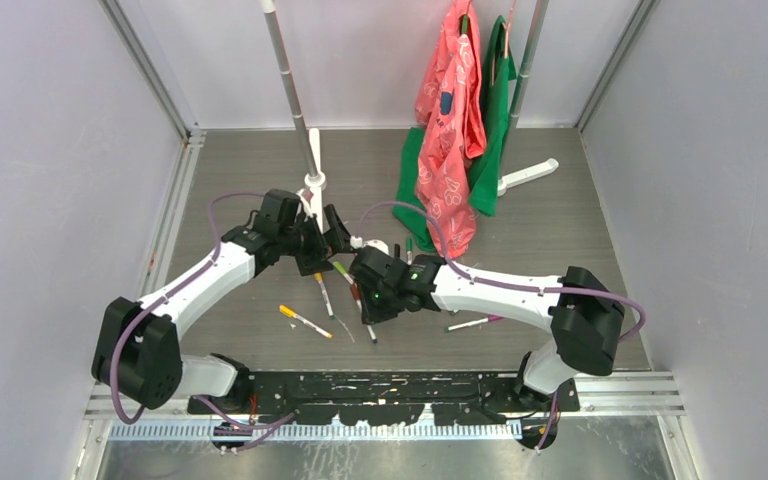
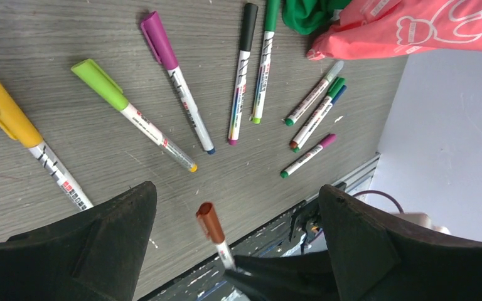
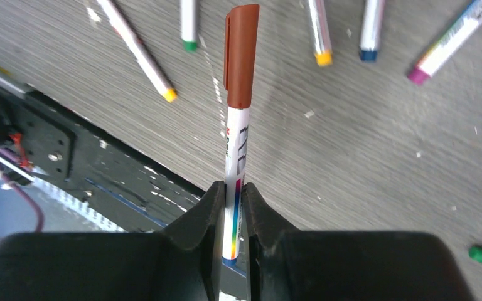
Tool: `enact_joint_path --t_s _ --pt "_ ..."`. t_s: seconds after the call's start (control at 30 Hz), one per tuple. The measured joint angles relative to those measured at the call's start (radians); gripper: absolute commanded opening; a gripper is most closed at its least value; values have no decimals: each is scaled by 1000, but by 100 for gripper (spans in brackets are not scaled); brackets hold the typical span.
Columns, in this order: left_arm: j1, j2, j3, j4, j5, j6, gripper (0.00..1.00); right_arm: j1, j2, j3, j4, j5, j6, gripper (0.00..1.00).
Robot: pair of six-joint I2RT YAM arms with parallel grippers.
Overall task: Open the pen caps
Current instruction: Open the pen cap from the pen.
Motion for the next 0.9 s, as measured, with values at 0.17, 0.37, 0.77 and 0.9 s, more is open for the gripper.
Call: enact_joint_path --t_s 0.17,0.37,0.77,0.9 --pt "0 11 0 12 13 -22 100 -1 14 71 34 1 -43 1" --pt "0 21 -6 12 23 -31 100 -18 15 102 62 2 -70 1" --pt "-2 23 -37 48 93 -79 100 -80 51 132 109 -1 -79 1" --pt "-1 -4 -104 124 118 -126 100 -81 58 147 117 -3 -83 1"
